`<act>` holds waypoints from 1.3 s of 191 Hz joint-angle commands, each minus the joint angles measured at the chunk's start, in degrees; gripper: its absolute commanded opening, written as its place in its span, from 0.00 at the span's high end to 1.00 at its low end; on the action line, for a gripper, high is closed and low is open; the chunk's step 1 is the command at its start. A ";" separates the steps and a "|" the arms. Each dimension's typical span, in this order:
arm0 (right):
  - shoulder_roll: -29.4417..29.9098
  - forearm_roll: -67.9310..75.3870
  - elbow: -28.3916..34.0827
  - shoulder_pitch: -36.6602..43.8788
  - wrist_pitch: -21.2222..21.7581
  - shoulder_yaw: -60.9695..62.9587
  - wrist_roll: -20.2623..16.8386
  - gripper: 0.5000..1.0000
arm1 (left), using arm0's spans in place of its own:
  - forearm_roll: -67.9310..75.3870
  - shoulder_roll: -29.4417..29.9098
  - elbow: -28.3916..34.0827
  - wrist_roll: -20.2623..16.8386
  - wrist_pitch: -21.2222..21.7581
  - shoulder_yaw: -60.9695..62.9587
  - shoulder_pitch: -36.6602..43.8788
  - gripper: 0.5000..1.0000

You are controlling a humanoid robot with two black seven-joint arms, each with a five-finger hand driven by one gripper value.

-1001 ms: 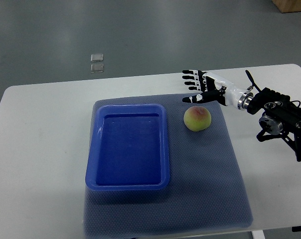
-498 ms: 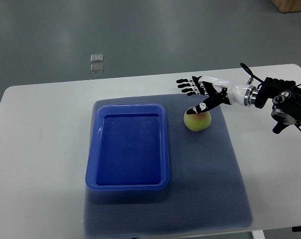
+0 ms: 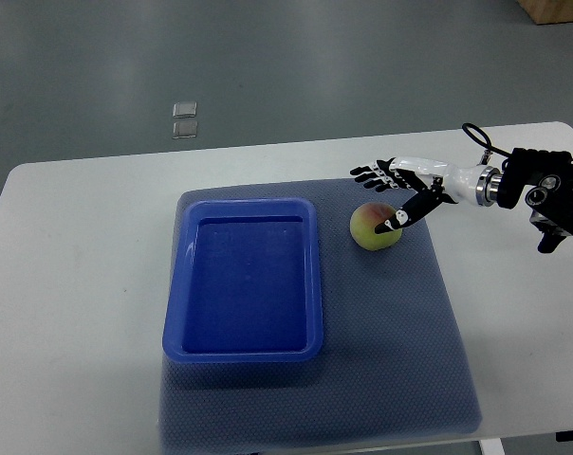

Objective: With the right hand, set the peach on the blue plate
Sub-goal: 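Close the right hand's fingers around the peach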

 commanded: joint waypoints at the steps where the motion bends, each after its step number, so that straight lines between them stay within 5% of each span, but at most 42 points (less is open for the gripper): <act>1: -0.68 -2.02 -0.09 0.03 -1.97 -1.86 0.15 0.14 | 0.02 0.00 0.00 0.00 -0.01 0.00 0.00 0.00; 178: 0.29 -8.35 0.26 0.30 -8.82 -6.08 0.15 0.17 | 0.02 0.00 0.00 0.00 -0.01 0.00 0.00 0.00; 206: 0.37 -10.63 0.26 0.12 -8.82 -6.08 0.24 0.34 | 0.02 0.00 0.00 0.00 -0.01 0.00 0.00 0.00; 248: 0.90 -12.56 0.26 0.03 -8.91 -6.08 0.24 0.41 | 0.02 0.00 0.00 0.00 -0.01 0.00 0.00 0.00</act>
